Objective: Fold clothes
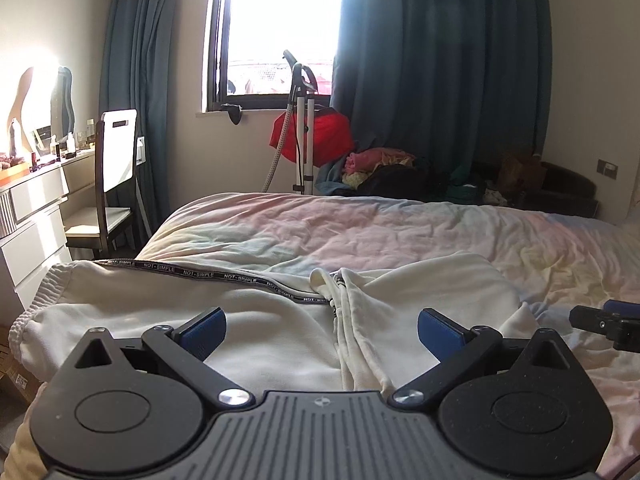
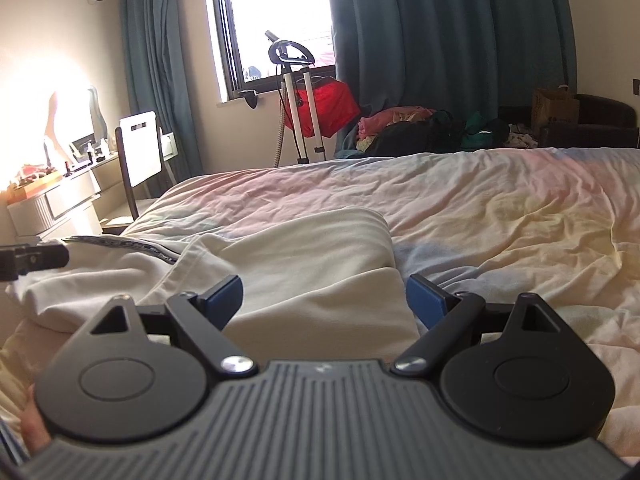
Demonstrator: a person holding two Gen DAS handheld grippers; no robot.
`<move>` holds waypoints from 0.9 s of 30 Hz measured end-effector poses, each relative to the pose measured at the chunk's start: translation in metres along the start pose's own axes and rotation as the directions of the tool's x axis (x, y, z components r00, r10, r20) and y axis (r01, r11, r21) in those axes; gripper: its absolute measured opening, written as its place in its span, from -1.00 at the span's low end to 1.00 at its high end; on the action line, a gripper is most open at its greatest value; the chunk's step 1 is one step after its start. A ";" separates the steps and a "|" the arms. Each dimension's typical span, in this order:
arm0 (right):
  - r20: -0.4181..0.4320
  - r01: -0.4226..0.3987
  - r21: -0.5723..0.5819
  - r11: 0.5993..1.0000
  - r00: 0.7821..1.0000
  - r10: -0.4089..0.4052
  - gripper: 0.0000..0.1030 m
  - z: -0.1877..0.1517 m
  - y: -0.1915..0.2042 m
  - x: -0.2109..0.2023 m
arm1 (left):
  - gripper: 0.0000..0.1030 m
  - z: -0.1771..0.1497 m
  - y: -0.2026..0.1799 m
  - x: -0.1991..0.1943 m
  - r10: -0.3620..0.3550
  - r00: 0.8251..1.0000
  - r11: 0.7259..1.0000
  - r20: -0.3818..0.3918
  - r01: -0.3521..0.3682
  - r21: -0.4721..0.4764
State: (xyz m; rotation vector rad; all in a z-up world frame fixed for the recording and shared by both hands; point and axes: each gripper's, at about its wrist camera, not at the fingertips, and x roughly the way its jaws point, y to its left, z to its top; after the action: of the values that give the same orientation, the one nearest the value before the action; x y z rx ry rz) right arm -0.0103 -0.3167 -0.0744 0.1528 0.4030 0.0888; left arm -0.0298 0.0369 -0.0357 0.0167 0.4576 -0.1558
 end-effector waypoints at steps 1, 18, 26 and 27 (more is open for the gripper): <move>0.007 0.010 -0.009 1.000 1.000 -0.010 0.76 0.000 0.002 0.001 | 1.00 -0.002 0.003 0.001 -0.002 1.000 1.000 -0.009 0.002 -0.011; -0.017 0.029 0.000 1.000 0.999 -0.029 0.76 -0.006 0.001 0.017 | 0.96 -0.033 0.179 0.079 -0.134 0.947 0.562 -0.292 -0.170 -0.809; -0.061 0.029 0.058 0.998 0.998 -0.026 0.76 -0.010 -0.008 0.025 | 0.77 -0.047 0.239 0.100 -0.147 0.970 0.307 -0.191 -0.139 -0.942; -0.069 0.031 0.069 0.997 0.997 -0.027 0.76 -0.011 -0.010 0.027 | 0.76 -0.047 0.241 0.098 -0.143 0.977 0.307 -0.157 -0.107 -0.946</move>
State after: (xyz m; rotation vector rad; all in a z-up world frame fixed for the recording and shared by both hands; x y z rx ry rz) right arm 0.0109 -0.3221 -0.0961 0.2139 0.4763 0.0513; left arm 0.0734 0.2636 -0.1252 -1.2185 0.7195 0.1342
